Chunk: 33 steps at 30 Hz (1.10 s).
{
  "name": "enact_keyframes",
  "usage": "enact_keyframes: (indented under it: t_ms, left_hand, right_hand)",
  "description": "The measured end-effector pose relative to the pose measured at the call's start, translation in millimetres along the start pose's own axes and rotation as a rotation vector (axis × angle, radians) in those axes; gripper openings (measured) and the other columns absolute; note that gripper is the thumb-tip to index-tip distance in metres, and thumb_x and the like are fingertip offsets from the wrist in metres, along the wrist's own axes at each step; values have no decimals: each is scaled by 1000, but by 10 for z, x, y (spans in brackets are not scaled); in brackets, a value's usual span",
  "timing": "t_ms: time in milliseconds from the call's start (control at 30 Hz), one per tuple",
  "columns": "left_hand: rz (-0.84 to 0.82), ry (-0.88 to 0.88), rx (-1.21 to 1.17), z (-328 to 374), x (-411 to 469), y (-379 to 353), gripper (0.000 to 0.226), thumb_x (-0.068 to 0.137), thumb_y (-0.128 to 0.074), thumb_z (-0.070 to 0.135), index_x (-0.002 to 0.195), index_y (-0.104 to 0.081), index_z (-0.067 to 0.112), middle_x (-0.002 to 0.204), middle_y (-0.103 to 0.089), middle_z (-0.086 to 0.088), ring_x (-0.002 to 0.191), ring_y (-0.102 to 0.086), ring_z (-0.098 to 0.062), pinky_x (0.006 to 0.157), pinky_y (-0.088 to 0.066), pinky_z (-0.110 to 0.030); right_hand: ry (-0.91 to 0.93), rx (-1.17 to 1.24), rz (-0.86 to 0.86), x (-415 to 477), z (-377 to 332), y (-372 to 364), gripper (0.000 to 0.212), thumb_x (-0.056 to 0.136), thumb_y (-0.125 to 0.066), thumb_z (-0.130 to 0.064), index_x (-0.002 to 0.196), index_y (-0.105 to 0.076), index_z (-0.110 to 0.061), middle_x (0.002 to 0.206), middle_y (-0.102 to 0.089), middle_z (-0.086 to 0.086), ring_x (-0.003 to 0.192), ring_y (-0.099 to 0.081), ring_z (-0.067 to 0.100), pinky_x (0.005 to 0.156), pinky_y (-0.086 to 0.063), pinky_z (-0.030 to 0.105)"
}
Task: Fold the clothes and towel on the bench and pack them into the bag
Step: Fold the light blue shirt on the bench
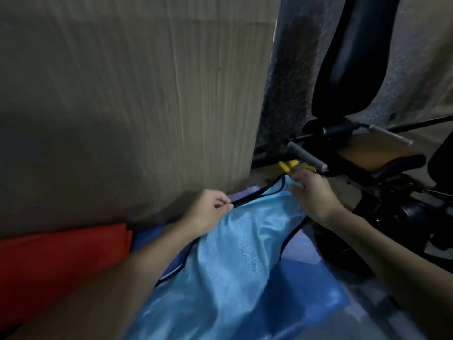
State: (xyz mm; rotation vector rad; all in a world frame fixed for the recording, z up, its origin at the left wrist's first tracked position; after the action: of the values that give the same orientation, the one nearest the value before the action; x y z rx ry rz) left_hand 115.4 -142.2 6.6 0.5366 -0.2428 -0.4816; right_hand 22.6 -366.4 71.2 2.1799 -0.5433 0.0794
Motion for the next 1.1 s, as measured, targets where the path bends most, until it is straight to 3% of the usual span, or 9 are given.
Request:
enact_keyframes:
  t_ms: [167,233,300,400,467,567,767,900,1100]
  left_hand:
    - [68,77,-11,-655,202,-312,17,87,-73,15,72,-69,21,65,-71,3,58,-59,-7,64,-47,-29]
    - [116,89,5,-770,206,-380,11,87,-74,18,76,-70,19,66,-72,6,61,-62,-9,65,-49,-29]
    - [172,63,30,-769,195,-393,8,86,-75,16,81,-71,12,71,-72,4,66,-65,-8,66,-49,-22]
    - [169,-15,71,-659,138,-362,6,86,-76,15,86,-71,13,78,-71,5,74,-65,-4,71,-48,-15]
    - [159,-100,119,-569,28,-293,5,86,-74,14,90,-70,12,82,-68,8,78,-63,-5,76,-48,-19]
    - [187,-241,216,-447,-346,-65,13,86,-65,18,96,-69,10,93,-63,5,87,-59,-9,83,-45,-21]
    - [142,-218,412,-816,-1750,500,23,91,-47,22,93,-68,15,94,-61,8,88,-59,-12,81,-44,-25]
    - [125,-74,657,-1356,-2505,647,31,90,-49,35,110,-68,23,120,-60,8,111,-60,-16,97,-40,-31]
    - [-14,55,729,-1505,-2898,559,49,93,-42,47,135,-59,29,149,-47,5,137,-35,-12,108,-25,-32]
  right_hand:
    - [-105,-49,-48,226,535,-580,5,97,-55,-18,97,-55,-12,76,-56,-2,78,-59,26,62,-43,34]
    - [-123,-127,-52,261,634,-723,14,98,-54,-22,109,-54,-12,94,-61,7,91,-59,31,73,-48,40]
    - [-54,-393,27,190,591,-800,28,96,-56,-26,120,-52,-12,114,-56,11,107,-51,36,87,-43,46]
    - [215,-454,120,-246,207,-1031,28,89,-49,-32,106,-59,-13,102,-56,9,96,-52,34,77,-38,44]
    - [338,-368,16,-573,18,-1319,33,89,-41,-40,104,-62,-18,102,-59,2,96,-54,28,76,-36,40]
    - [347,-418,-120,-832,55,-1674,45,92,-39,-49,126,-55,-23,128,-54,-3,118,-47,20,93,-29,39]
    - [297,-643,-214,-1057,291,-1735,59,94,-30,-48,142,-48,-18,149,-44,5,139,-40,28,108,-28,60]
    - [446,-494,-174,-1465,-366,-1775,50,94,-36,-43,133,-53,-19,140,-51,6,129,-48,28,101,-34,47]
    - [649,-510,-422,-2042,-331,-2217,52,94,-36,-49,137,-53,-25,148,-47,1,135,-43,19,105,-28,37]
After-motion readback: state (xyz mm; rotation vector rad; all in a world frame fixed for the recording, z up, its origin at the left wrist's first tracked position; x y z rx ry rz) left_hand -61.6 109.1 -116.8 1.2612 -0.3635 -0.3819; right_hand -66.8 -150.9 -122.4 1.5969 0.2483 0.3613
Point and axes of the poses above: each hand's wrist, its own x-axis towards the middle knuckle, its own y-axis out of the back of the hand, z = x × y, the point moved 7 cm from there along x, towards the middle knuckle
